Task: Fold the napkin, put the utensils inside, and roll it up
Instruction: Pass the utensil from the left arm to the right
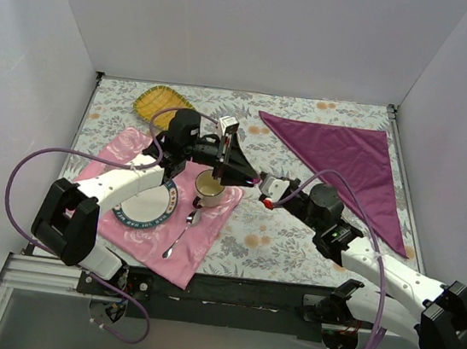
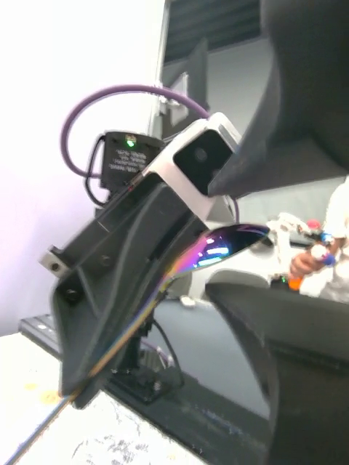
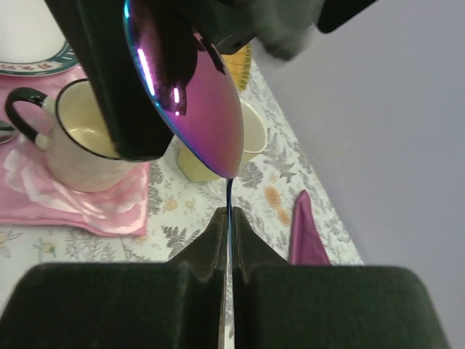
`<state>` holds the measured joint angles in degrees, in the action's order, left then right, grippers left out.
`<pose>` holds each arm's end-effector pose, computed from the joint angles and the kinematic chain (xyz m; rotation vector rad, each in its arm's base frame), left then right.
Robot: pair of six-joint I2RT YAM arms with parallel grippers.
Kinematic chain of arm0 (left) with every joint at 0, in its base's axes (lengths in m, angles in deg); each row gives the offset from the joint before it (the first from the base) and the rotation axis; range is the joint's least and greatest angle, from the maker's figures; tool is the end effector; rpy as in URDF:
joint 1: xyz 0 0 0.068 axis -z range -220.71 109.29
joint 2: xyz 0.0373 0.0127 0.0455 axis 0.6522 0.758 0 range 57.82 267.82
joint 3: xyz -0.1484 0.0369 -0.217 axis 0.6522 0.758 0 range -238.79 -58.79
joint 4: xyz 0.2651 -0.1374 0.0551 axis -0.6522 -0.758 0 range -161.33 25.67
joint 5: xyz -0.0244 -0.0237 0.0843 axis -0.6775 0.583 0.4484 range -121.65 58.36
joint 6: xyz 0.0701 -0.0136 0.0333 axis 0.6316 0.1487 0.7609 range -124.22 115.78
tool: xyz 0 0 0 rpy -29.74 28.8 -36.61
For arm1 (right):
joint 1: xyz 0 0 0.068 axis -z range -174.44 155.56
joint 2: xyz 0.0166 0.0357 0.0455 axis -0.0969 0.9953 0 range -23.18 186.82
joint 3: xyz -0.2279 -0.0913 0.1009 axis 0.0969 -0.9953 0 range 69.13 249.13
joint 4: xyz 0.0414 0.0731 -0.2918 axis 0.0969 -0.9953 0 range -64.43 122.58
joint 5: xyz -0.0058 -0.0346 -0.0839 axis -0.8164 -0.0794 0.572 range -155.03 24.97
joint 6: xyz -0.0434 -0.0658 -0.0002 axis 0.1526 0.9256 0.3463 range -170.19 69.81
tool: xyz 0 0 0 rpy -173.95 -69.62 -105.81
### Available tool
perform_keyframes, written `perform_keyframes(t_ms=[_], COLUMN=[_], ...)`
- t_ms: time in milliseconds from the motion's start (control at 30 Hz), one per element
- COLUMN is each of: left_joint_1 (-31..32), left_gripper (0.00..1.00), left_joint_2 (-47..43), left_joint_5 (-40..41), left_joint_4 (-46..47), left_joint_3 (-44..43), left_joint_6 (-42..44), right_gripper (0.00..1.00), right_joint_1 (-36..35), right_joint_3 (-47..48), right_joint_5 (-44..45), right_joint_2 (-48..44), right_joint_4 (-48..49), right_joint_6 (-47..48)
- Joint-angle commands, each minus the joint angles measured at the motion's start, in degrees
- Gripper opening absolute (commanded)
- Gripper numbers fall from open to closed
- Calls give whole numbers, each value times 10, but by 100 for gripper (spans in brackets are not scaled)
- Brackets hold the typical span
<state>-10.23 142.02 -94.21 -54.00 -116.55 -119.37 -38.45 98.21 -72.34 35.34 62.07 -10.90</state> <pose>0.2980 -0.2450 0.2642 0.6260 -1.9524 1.6745 0.2162 0.2208 0.2421 -1.1177 1.1058 0.1650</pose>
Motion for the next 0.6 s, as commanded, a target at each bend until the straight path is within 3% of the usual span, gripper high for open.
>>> perform_keyframes(t_ms=[0, 33, 67, 167, 300, 400, 500, 567], left_joint_1=[-5, -7, -6, -11, -10, -7, 22, 76], left_gripper=[61, 72, 74, 86, 85, 79, 76, 76], left_joint_2=[-44, -47, -50, -70, -121, -173, -207, -228], left_joint_5=[45, 68, 88, 156, 256, 308, 338, 371], left_joint_4=[-77, -122, -191, -252, -257, -214, -171, -130], left_joint_3=[-46, -80, -92, -115, -102, -56, -12, 15], left_joint_6=[129, 172, 206, 297, 401, 481, 577, 655], right_gripper=[1, 1, 1, 1, 1, 1, 1, 1], right_joint_1=[-3, -3, -3, -3, 2, 23, 66, 96], right_joint_3=[17, 19, 19, 13, 48, 98, 132, 162], right_joint_5=[-10, -9, -9, 3, 31, 17, -65, -134], right_joint_2=[-24, -29, -31, -47, -38, -18, 4, 20], right_joint_4=[-68, -89, -106, -149, -249, -333, -377, -413], right_joint_6=[-61, -69, -89, -145, -248, -352, -454, -489])
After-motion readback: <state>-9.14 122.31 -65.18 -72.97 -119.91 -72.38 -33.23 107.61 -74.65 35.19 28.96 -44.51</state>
